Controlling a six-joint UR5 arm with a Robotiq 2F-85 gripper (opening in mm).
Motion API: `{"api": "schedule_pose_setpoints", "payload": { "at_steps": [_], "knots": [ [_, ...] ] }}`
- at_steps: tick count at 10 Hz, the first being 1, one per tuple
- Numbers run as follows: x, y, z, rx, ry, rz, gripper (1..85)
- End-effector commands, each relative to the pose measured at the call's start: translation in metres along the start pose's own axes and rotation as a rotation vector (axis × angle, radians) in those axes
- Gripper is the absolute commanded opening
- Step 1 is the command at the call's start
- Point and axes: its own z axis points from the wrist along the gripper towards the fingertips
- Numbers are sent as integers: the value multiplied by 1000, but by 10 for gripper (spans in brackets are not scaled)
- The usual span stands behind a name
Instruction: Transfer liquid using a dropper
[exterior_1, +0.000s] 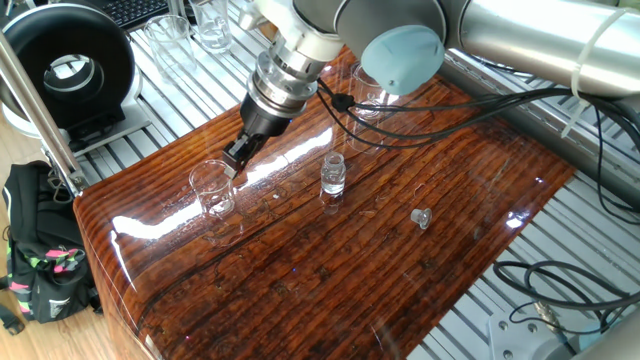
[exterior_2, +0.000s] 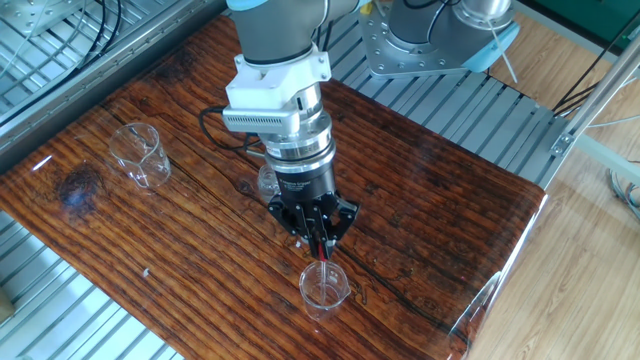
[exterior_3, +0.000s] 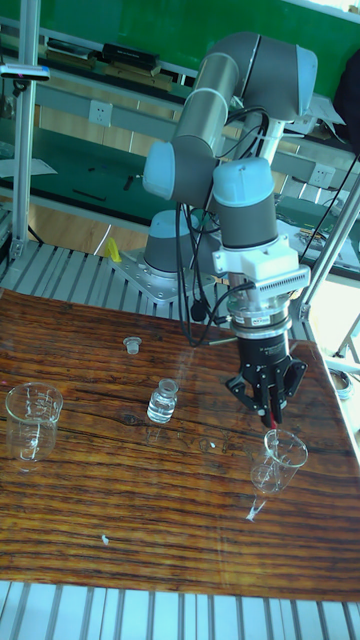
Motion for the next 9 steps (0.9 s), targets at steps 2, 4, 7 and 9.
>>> {"api": "schedule_pose_setpoints", "payload": {
  "at_steps": [2, 4, 7, 9],
  "knots": [
    [-4, 4, -1, -13, -11, 14, 223],
    [-4, 4, -1, -10, -7, 16, 223],
    [-5, 6, -2, -8, -4, 20, 223],
    [-6, 6, -2, -5, -3, 22, 220]
  ]
}}
